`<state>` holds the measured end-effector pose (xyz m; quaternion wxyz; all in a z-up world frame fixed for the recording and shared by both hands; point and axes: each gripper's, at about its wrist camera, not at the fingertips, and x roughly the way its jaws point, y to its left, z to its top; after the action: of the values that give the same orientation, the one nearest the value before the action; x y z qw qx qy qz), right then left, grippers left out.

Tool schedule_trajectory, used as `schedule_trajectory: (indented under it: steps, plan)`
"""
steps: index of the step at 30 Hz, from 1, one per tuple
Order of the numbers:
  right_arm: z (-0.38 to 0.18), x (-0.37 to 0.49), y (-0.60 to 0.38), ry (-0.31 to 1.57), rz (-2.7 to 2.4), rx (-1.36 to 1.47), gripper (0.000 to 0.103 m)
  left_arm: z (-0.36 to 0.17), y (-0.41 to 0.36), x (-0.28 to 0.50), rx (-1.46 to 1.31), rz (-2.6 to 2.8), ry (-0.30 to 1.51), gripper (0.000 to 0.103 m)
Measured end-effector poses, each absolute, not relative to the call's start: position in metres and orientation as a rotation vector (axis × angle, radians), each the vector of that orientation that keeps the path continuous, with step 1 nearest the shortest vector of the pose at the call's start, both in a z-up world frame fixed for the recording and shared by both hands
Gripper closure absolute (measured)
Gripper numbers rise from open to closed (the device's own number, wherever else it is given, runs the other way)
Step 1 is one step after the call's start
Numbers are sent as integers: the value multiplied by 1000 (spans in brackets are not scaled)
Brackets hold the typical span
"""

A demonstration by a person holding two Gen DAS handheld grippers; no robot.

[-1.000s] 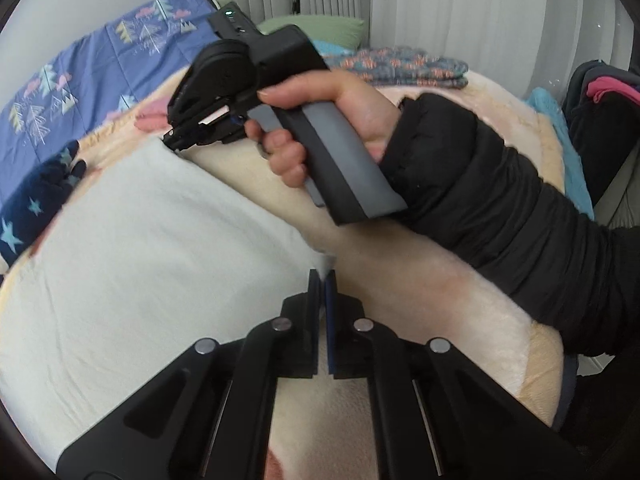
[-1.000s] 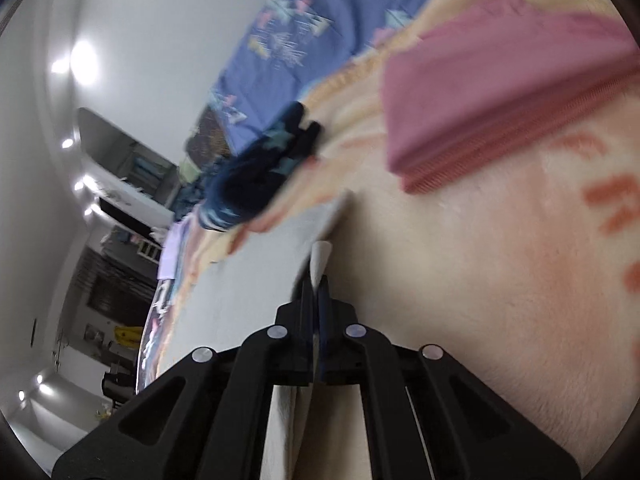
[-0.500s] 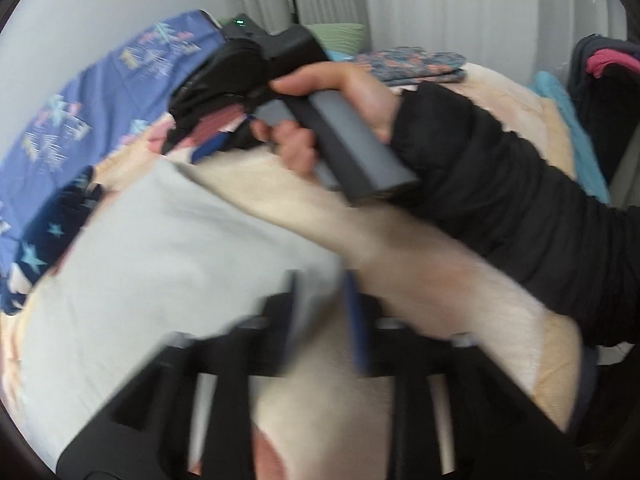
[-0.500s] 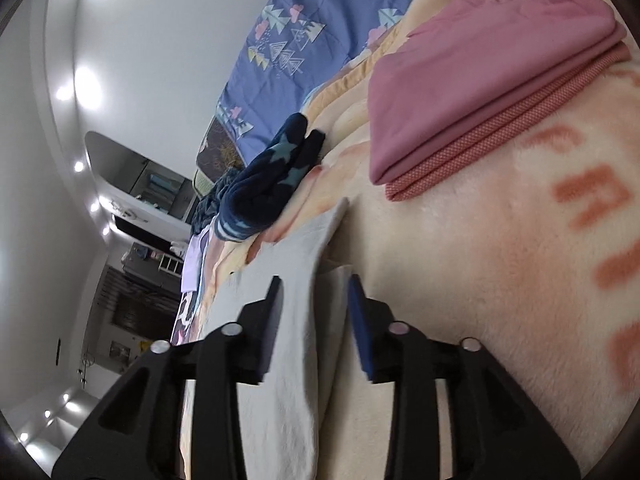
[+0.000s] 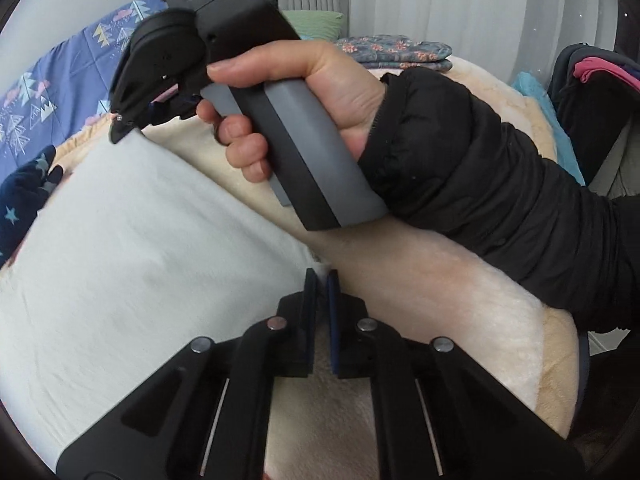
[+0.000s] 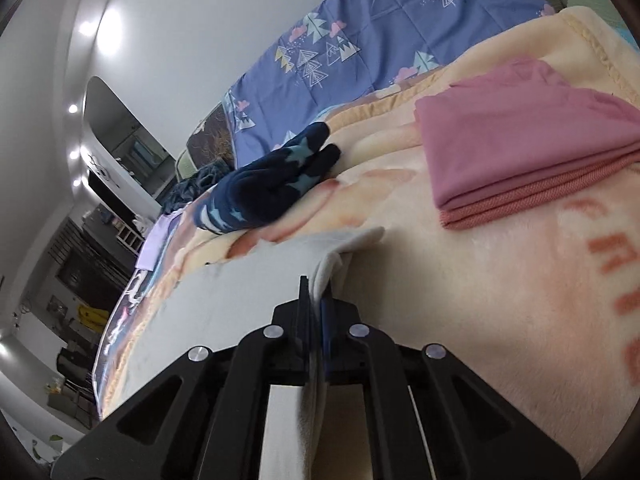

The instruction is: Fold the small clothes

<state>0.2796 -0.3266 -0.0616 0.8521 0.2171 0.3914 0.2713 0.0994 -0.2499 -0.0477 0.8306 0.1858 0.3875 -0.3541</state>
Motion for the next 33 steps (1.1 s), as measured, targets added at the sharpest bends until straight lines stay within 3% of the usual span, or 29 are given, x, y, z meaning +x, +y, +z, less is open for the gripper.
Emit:
schedule_trajectory:
  steps: [5, 9, 12, 15, 16, 28, 30, 31, 32, 33]
  plan:
    - [-75, 290, -350, 851, 490, 601, 101, -50, -247, 101, 358, -775, 842, 97]
    - [-61, 277, -360, 802, 540, 613, 95, -53, -245, 102, 330, -784, 852, 97]
    - [-44, 263, -335, 790, 709, 478, 95, -54, -251, 103, 332, -779, 855, 95]
    - [-63, 266, -300, 884, 601, 276, 95, -54, -252, 104, 327, -779, 861, 95]
    - [-73, 270, -294, 905, 553, 249, 103, -55, -252, 106, 324, -779, 867, 94]
    - [-84, 275, -324, 904, 629, 470, 103, -54, -235, 106, 227, -763, 873, 93]
    - [-77, 266, -326, 907, 585, 459, 103, -42, -224, 93, 202, -745, 853, 86]
    - [-73, 258, -329, 904, 564, 458, 103, -32, -211, 83, 178, -734, 829, 70]
    - [-68, 249, -332, 898, 545, 455, 98, -25, -203, 73, 166, -716, 807, 64]
    - [-61, 236, -335, 889, 493, 423, 91, -19, -191, 63, 156, -696, 784, 64]
